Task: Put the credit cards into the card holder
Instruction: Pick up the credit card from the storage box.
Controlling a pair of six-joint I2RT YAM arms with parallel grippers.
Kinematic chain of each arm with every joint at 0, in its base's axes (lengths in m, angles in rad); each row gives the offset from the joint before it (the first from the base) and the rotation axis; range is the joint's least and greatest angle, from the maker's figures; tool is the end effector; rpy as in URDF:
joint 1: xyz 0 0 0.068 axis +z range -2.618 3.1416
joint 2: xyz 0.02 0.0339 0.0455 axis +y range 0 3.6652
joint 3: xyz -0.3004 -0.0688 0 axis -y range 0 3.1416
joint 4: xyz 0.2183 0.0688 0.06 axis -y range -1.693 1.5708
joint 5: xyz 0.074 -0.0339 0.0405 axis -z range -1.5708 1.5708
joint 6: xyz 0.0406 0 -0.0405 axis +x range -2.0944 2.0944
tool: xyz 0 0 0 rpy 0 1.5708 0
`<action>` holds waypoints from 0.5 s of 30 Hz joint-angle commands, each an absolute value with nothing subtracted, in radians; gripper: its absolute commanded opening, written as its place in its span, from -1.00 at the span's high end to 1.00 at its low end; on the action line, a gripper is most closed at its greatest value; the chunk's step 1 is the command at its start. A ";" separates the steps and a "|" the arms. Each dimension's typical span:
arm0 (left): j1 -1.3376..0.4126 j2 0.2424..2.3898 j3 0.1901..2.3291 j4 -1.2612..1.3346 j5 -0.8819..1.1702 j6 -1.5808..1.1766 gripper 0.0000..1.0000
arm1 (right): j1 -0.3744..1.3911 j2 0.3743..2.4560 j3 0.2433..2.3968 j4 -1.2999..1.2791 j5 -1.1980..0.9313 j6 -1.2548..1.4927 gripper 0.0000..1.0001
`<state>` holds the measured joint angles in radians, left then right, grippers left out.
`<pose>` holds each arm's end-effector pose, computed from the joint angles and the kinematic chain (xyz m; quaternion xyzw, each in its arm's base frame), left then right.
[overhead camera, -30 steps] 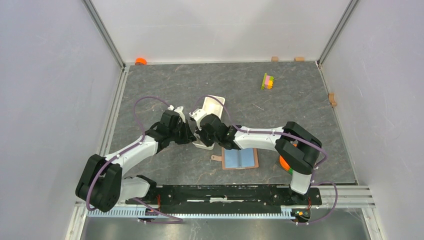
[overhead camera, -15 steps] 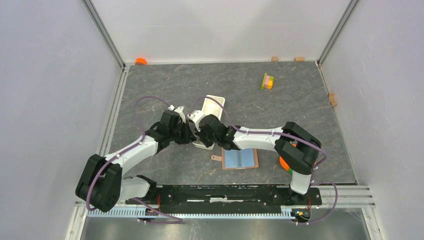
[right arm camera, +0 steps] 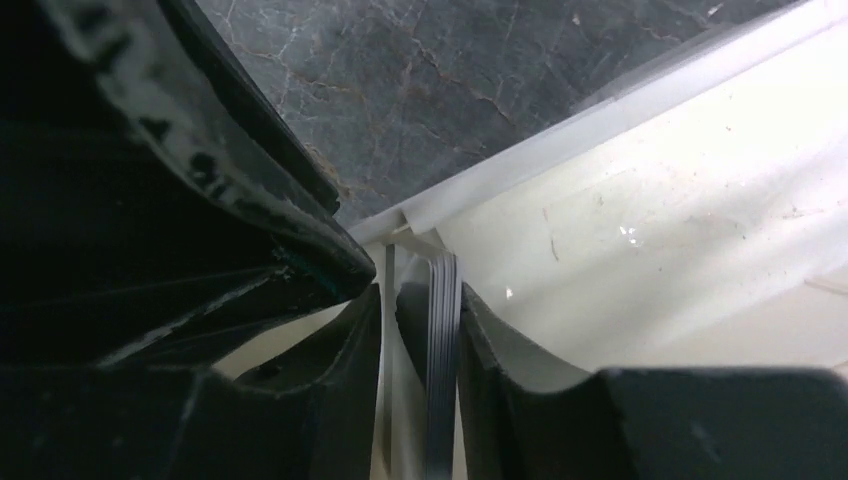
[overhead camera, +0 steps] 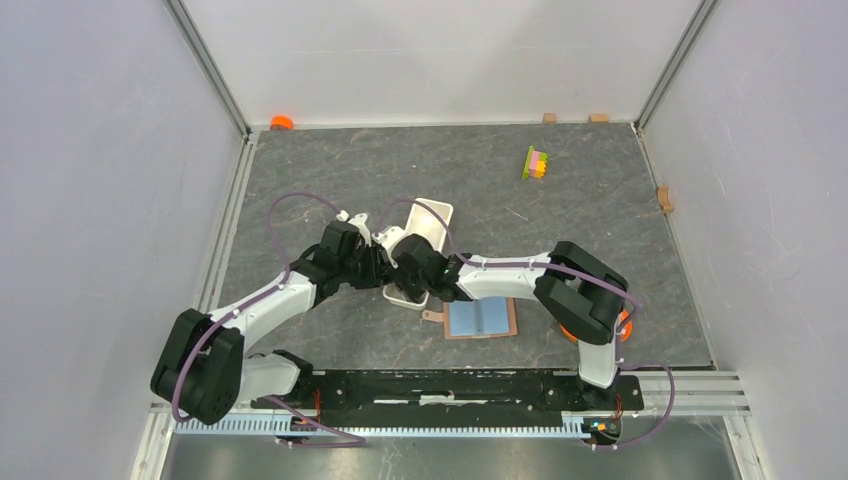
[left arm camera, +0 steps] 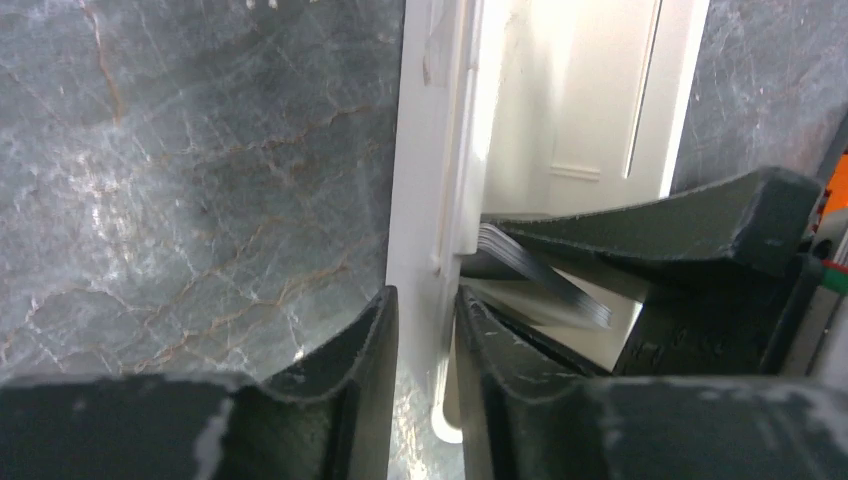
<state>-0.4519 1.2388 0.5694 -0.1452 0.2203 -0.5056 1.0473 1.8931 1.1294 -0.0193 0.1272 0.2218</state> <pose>0.1837 -0.0990 0.2264 0.0158 0.9245 -0.2597 0.2786 0.2021 0.3398 0.2102 -0.3473 0.8539 0.1798 0.3432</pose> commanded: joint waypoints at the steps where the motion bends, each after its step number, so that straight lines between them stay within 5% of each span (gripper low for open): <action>1: -0.456 1.178 0.575 -0.126 0.212 -0.462 0.23 | 1.070 1.893 1.133 -0.077 0.062 0.239 0.15; 7: -0.456 1.090 0.581 -0.223 0.159 -0.447 0.13 | 1.069 1.828 1.156 -0.105 0.059 0.219 -0.04; 15: -0.455 1.034 0.583 -0.275 0.146 -0.460 0.09 | 1.068 1.791 1.179 -0.142 -0.044 0.232 -0.03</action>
<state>-0.4519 1.0584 0.5663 -0.2543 0.1616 -0.4812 1.0607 1.8397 1.1332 -0.1108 0.0467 0.2325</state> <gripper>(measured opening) 0.453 0.524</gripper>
